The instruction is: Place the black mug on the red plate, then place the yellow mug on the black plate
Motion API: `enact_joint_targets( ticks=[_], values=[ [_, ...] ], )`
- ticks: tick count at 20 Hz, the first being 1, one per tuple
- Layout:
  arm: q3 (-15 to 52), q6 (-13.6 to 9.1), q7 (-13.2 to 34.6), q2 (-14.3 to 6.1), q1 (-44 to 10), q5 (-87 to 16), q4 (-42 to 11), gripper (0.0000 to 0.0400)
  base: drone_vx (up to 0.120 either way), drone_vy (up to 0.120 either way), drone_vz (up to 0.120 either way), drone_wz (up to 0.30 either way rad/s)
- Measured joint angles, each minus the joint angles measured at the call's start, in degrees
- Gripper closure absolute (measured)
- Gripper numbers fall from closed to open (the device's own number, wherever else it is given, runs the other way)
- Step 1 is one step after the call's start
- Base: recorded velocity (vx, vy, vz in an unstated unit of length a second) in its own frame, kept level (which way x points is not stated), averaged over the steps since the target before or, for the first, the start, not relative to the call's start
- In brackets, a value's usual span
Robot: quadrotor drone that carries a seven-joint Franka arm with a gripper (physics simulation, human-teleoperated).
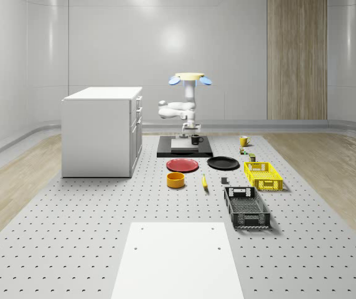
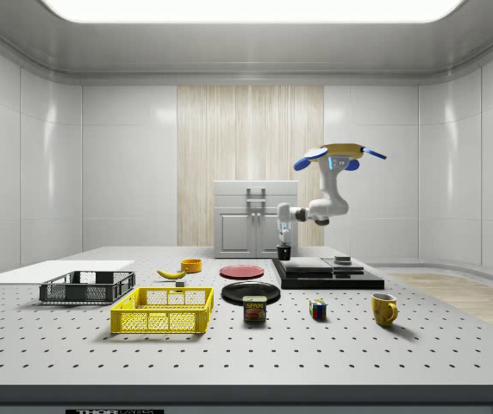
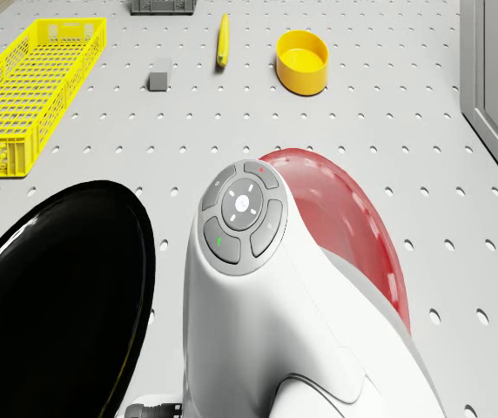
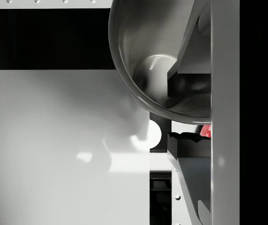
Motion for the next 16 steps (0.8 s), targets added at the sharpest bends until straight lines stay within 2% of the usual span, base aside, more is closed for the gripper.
enact_joint_targets(
  ticks=[9, 16],
  values=[
    [0.1, 0.7, 0.1, -0.8, -0.2, 0.3, 0.0, 0.029, 0.12, -0.12, 0.0, 0.0],
    [0.2, 1.2, 0.2, -1.3, -0.3, 0.5, 0.1, 0.029, 0.12, 0.0, 0.0, 0.0]
  ],
)
